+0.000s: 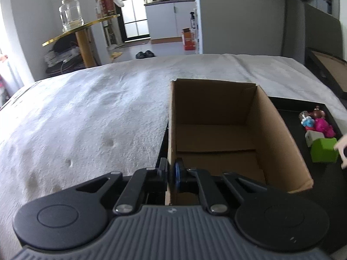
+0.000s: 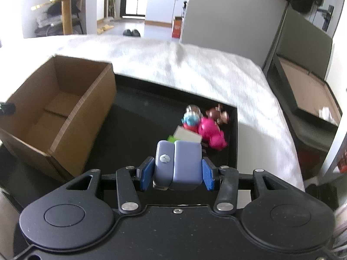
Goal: Organize rigid objects
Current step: 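Lift the grey-blue block with the right gripper and release it into the box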
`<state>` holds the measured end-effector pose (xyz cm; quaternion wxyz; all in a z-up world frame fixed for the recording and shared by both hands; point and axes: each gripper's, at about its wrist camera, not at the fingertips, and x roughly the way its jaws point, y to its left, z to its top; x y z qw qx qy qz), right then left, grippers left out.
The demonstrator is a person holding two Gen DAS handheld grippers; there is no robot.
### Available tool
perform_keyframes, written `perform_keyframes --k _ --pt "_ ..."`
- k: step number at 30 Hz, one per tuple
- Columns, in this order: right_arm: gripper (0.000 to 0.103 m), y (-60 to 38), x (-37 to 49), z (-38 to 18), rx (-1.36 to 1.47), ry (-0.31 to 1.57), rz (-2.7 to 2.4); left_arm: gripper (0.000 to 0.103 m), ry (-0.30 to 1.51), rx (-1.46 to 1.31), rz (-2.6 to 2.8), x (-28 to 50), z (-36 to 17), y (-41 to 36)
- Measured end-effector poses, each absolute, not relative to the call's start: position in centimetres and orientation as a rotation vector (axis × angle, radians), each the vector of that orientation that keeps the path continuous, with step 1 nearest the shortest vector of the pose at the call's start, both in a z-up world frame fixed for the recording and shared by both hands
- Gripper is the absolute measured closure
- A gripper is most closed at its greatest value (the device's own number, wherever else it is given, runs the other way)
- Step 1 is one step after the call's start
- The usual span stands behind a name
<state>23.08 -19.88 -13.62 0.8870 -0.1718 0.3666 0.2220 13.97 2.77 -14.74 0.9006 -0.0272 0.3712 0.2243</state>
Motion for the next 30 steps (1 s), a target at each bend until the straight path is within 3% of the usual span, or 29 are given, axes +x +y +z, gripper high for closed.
perform_keyframes --k 13,30 --pt "0.057 -15.6 22.4 -9.1 -0.367 0.637 0.576 0.094 0.787 -0.098 0.539 14.6 -15.1 4.1" --pt "0.057 -7.7 20.8 -9.4 -0.576 0.511 0.846 0.091 0.772 -0.189 0.556 14.7 -14.8 5.1"
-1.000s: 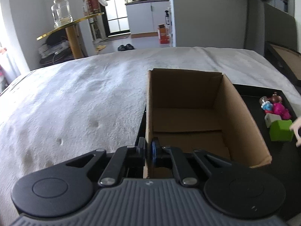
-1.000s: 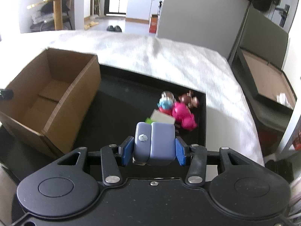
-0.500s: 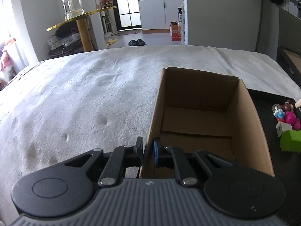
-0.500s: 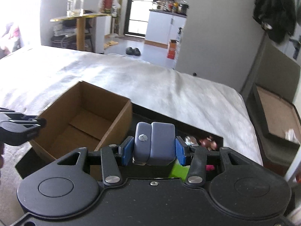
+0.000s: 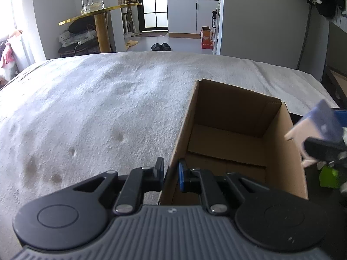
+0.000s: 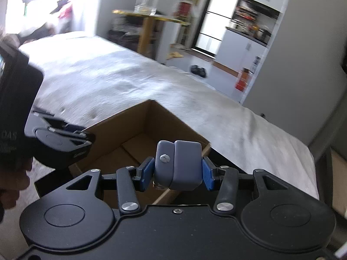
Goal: Organize rigid objects
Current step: 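Lift the grey-blue block with the right gripper and release it into the box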
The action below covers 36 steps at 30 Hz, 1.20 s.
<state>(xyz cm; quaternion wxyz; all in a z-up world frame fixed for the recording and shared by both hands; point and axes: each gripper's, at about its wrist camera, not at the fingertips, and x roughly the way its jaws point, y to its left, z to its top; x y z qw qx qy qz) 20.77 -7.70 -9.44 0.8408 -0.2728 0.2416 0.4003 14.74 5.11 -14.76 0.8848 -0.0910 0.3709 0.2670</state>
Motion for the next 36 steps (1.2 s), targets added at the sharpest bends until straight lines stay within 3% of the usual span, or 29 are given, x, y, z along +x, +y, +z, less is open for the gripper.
perform_keyframes --k 15,19,32,36 --pt "0.056 -4.1 18.5 -10.9 -0.889 0.293 0.985 0.091 0.77 -0.211 0.553 14.6 -14.6 5.8" --pt "0.047 -4.2 17.5 -10.6 -0.892 0.162 0.931 0.091 0.772 -0.214 0.562 14.5 -14.6 5.9" --pt "0.046 -8.2 19.2 -11.1 -0.754 0.39 0.855 0.09 0.781 -0.195 0.564 14.6 -14.6 5.6" --pt "0.04 -9.2 19.7 -11.6 -0.733 0.424 0.797 0.09 0.789 -0.187 0.567 14.7 -14.4 5.4"
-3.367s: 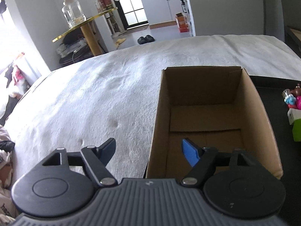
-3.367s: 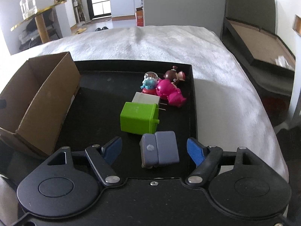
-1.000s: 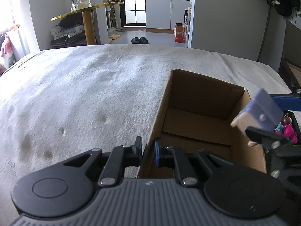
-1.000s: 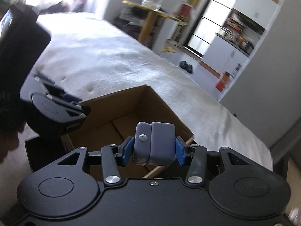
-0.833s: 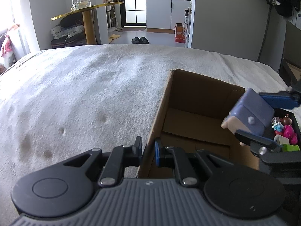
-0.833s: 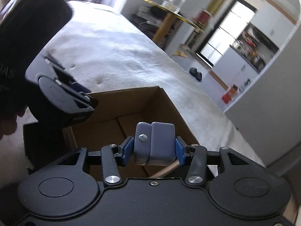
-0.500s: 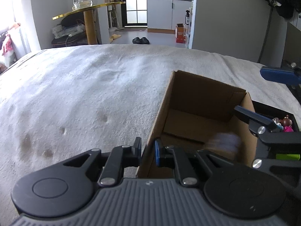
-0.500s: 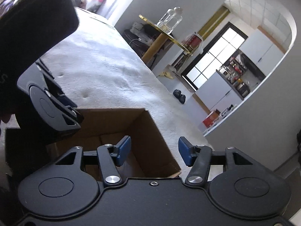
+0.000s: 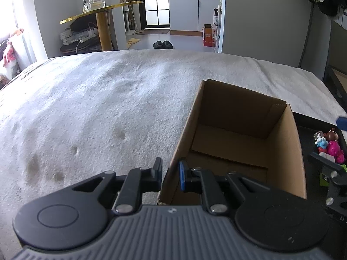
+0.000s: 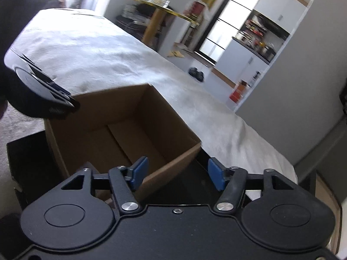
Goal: Organize rigid objects
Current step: 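Lift the grey-blue block with the right gripper and release it into the box, then lower the right gripper onto the green cube and close on it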
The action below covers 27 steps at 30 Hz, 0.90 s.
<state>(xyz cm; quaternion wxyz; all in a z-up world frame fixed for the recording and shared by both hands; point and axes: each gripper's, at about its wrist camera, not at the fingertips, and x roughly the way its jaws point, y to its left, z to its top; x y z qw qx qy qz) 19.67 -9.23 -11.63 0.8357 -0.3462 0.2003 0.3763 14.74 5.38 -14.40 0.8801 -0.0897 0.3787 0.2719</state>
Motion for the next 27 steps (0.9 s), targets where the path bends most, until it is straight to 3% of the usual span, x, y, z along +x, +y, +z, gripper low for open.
perform_keyframes --k 12,27 --pt "0.04 -13.1 21.6 -12.9 -0.646 0.522 0.654 0.088 0.822 -0.162 0.585 14.5 -14.0 4.9" --pt "0.031 -18.3 22.9 -14.5 -0.514 0.621 0.514 0.088 0.827 -0.125 0.618 14.6 -13.8 4.0"
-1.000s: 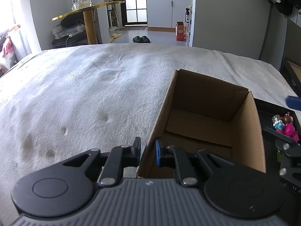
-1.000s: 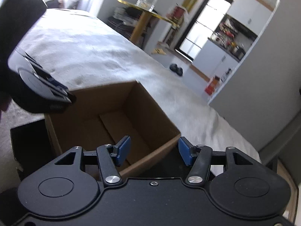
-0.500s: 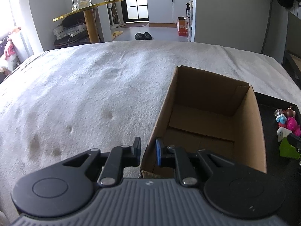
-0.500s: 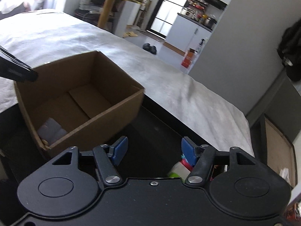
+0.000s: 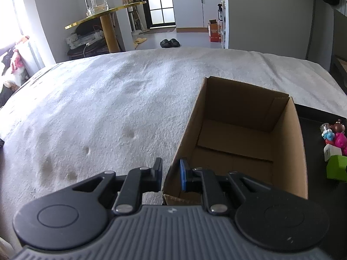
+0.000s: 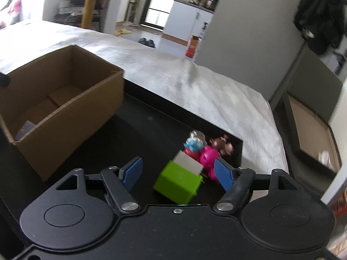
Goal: Organize rigid objects
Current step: 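Lower the right gripper onto the green cube and close on it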
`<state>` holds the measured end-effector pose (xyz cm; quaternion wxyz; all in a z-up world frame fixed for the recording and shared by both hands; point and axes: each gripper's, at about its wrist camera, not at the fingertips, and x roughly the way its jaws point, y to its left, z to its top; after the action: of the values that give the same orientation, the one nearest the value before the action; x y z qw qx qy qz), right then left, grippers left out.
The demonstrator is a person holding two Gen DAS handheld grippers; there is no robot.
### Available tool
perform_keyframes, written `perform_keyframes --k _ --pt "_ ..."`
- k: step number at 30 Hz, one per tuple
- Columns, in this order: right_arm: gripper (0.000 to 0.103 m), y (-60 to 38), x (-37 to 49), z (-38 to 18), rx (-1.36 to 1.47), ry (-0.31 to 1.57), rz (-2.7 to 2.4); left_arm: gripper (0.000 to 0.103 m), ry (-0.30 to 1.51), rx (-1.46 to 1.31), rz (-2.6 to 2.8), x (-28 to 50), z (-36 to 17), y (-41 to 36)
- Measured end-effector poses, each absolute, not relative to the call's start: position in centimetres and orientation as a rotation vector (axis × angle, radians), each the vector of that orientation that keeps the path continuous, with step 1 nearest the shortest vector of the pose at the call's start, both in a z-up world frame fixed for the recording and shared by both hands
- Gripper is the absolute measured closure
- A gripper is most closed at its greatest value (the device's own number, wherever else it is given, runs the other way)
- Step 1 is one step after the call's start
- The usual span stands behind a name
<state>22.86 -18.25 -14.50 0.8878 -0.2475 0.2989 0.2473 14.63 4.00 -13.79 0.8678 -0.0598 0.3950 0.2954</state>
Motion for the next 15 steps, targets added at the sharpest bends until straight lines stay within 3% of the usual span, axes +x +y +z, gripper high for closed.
perform_keyframes --k 15 --pt "0.03 -20.2 25.1 -16.7 -0.303 0.732 0.424 0.09 0.805 -0.117 0.631 14.7 -14.3 3.7"
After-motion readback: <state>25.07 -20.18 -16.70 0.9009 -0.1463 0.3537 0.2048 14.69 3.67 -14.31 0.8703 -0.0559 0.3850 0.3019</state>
